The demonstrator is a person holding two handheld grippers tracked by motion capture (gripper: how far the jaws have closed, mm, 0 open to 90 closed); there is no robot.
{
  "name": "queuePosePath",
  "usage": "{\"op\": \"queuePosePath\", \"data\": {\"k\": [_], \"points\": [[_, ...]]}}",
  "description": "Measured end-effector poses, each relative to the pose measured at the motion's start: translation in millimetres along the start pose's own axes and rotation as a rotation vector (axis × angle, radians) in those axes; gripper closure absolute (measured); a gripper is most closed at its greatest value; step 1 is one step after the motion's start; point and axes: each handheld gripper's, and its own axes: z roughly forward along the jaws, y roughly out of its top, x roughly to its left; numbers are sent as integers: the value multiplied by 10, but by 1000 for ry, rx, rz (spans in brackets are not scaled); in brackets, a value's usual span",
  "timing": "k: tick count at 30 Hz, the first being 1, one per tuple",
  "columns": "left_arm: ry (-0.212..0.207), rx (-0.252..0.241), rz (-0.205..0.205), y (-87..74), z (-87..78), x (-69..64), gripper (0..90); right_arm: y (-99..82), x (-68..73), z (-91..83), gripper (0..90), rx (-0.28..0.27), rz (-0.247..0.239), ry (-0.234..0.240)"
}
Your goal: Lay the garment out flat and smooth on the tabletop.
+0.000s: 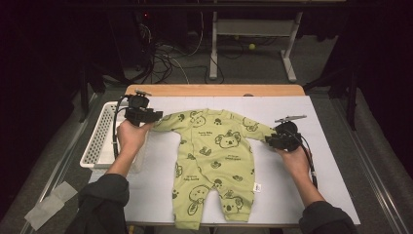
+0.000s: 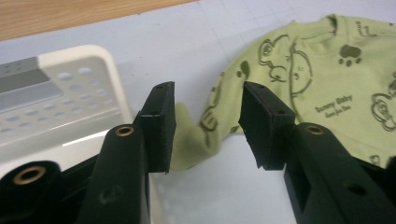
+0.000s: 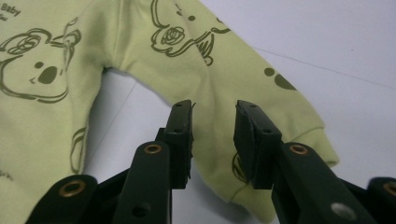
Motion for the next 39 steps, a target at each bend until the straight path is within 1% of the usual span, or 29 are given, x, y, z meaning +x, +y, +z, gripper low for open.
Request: {"op": "queuePosePath", "data": {"k": [3,6,10,12,14,17,18,20,22,24,27,29,31,32,34,35,37,39], "points": [[-19,20,22,9,21,-104,524,25,-11,45,685,11,4,-2],[-46,53,43,22,64,-224,524,45,-18,92,688,19,13,0],[-84,86,69,23,156,-410,524,42,-15,181,688,45,19,4],[-98,115,87,15,223,-502,515,33,-7,226,702,62,12,-1],[-112,143,99,-5,295,-580,498,41,-6,233,733,62,12,1],[-128,188,110,-49,421,-668,497,49,-18,230,836,75,-12,-4],[-132,195,110,-62,449,-683,497,58,-27,224,860,87,-20,0],[-140,219,112,-100,518,-719,497,80,-30,221,871,105,-36,2],[-151,244,115,-143,576,-746,483,109,-14,222,876,123,-59,-9],[-157,264,128,-191,621,-772,481,137,-18,216,877,124,-66,-21],[-164,289,139,-268,678,-791,470,174,-87,185,878,118,-54,-44],[-167,296,143,-313,705,-787,469,188,-151,155,877,115,-32,-59],[-174,296,139,-348,722,-780,469,193,-214,139,877,112,-28,-80],[-177,288,139,-361,720,-780,470,194,-242,132,877,108,-21,-89],[-190,286,140,-372,722,-787,471,195,-296,127,877,103,-8,-98],[-197,291,142,-376,728,-798,481,194,-313,126,877,104,-1,-103],[-185,291,163,-383,735,-834,500,193,-340,135,876,99,7,-107],[-190,290,179,-387,738,-857,569,189,-334,152,871,106,8,-102]]}}
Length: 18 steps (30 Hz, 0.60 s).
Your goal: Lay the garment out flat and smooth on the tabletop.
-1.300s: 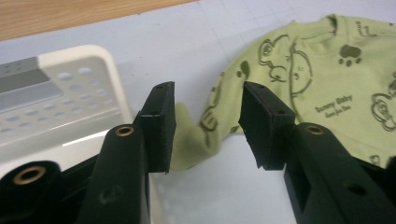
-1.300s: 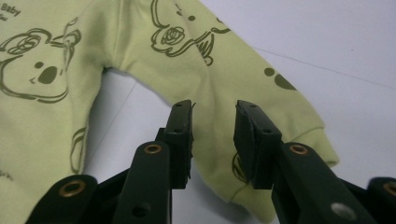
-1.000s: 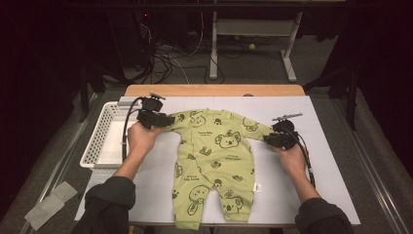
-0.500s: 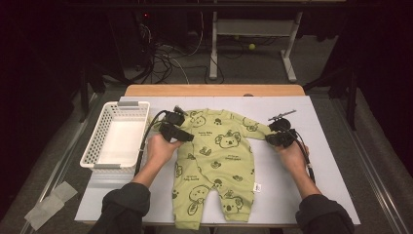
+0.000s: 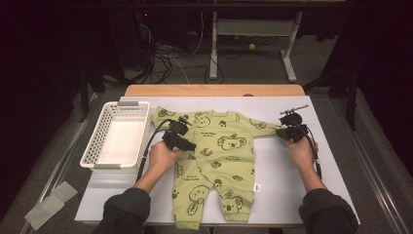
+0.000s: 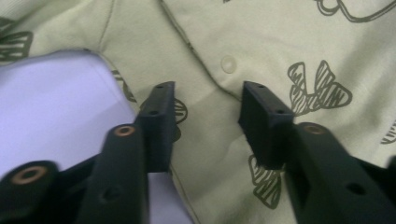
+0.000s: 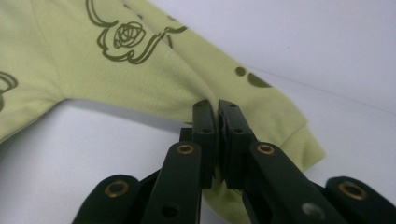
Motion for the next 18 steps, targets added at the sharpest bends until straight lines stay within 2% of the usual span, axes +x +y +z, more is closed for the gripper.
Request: {"op": "queuePosePath", "data": {"k": [2,4,8,14,16,18], "points": [[-24,2,1,0,4,4,652,-4,37,17,832,27,-3,39],[-36,4,-4,-2,4,17,721,-7,80,-7,757,24,-31,54],[-51,10,2,-12,0,19,806,15,31,-133,759,-45,-6,63],[-62,4,10,-80,-27,10,810,72,-81,-213,776,-76,35,54],[-65,-5,16,-113,-38,0,793,84,-83,-177,781,-59,34,46],[-68,-8,19,-141,-52,-16,730,87,-86,-104,780,-40,40,40]]}}
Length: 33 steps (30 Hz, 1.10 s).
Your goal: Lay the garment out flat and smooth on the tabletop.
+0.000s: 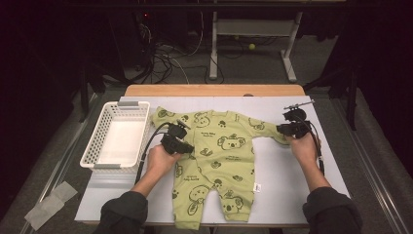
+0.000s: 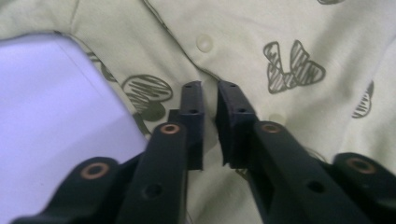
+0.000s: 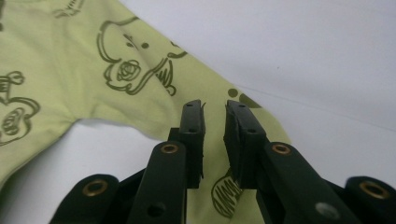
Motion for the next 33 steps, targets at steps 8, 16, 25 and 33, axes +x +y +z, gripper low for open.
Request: {"op": "queuePosePath", "data": {"k": [8,16,25,33], "points": [[27,-20,27,-117,-93,-93,451,-22,152,220,697,105,-54,26],[38,-43,4,-337,-189,-128,426,21,29,227,603,77,6,5],[38,-49,-21,-490,-161,-111,422,133,115,312,900,143,-103,-37],[40,-68,-22,-521,-145,-122,426,226,-152,337,899,87,-5,-114]]}}
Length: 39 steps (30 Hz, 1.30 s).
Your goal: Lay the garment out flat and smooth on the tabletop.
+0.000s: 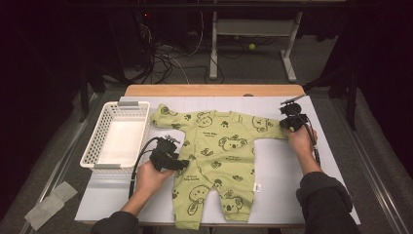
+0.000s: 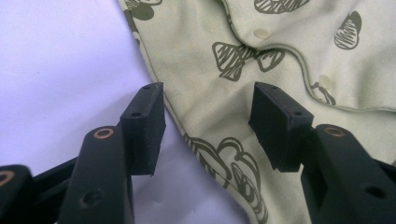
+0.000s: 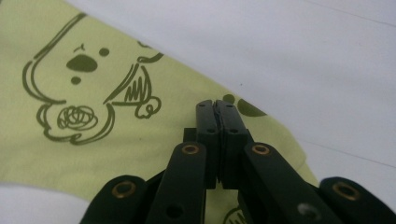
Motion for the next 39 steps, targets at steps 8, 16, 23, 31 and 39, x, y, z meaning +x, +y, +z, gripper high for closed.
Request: {"op": "queuePosePath", "data": {"k": [8,16,23,31,39], "points": [[2,-8,13,0,8,6,477,-117,282,-230,674,-60,-43,83],[7,-16,28,-11,14,-1,531,-372,792,-424,623,-24,-129,238],[2,-8,35,3,15,23,596,-488,1018,-493,594,-31,-138,299],[11,-3,34,15,18,21,635,-611,1045,-602,566,-46,-130,349],[9,0,29,27,14,49,701,-655,1173,-466,880,12,-197,332]]}}
